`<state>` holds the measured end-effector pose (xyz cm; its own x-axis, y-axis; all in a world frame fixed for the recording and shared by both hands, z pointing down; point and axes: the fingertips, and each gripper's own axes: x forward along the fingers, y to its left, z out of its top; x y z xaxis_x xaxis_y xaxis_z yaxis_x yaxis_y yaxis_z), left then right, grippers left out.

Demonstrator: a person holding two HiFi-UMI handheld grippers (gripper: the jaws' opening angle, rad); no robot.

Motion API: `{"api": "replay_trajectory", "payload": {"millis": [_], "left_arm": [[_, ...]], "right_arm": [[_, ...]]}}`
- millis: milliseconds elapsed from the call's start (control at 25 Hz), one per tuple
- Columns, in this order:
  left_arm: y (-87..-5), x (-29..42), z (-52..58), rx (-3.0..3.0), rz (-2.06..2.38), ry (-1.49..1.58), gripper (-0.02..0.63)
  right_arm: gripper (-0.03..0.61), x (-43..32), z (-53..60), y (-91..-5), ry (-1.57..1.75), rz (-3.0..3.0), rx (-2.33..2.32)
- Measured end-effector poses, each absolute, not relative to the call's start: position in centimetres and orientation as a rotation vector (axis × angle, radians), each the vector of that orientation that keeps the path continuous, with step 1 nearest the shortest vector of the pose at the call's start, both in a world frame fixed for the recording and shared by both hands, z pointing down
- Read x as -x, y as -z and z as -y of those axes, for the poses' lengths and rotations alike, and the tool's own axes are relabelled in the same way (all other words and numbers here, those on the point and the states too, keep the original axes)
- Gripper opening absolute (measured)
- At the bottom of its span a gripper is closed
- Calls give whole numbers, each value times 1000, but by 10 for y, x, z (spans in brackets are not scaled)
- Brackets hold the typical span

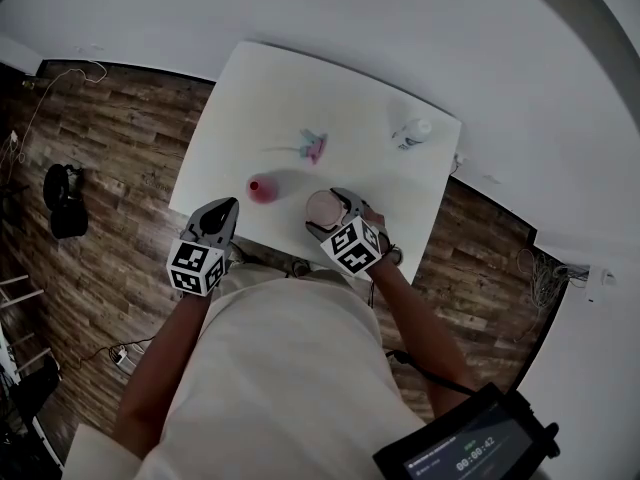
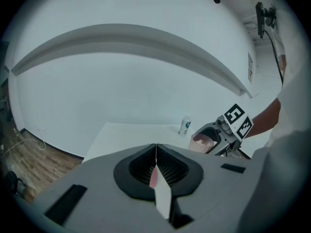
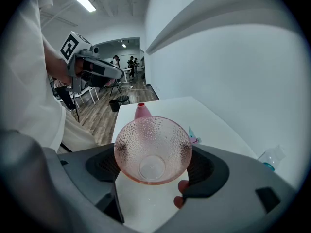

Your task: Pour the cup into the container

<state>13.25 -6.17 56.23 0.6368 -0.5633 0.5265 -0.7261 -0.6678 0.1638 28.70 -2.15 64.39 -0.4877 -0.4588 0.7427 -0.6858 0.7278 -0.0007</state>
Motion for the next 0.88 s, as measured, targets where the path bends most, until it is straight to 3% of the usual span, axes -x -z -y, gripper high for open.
{"api": "replay_trajectory", "payload": {"millis": [880], "left_arm": [[-609,-122,38,-2448,919,-835,11]], "right_arm": [[385,-257,2,-729,-253,2121,-664]]}}
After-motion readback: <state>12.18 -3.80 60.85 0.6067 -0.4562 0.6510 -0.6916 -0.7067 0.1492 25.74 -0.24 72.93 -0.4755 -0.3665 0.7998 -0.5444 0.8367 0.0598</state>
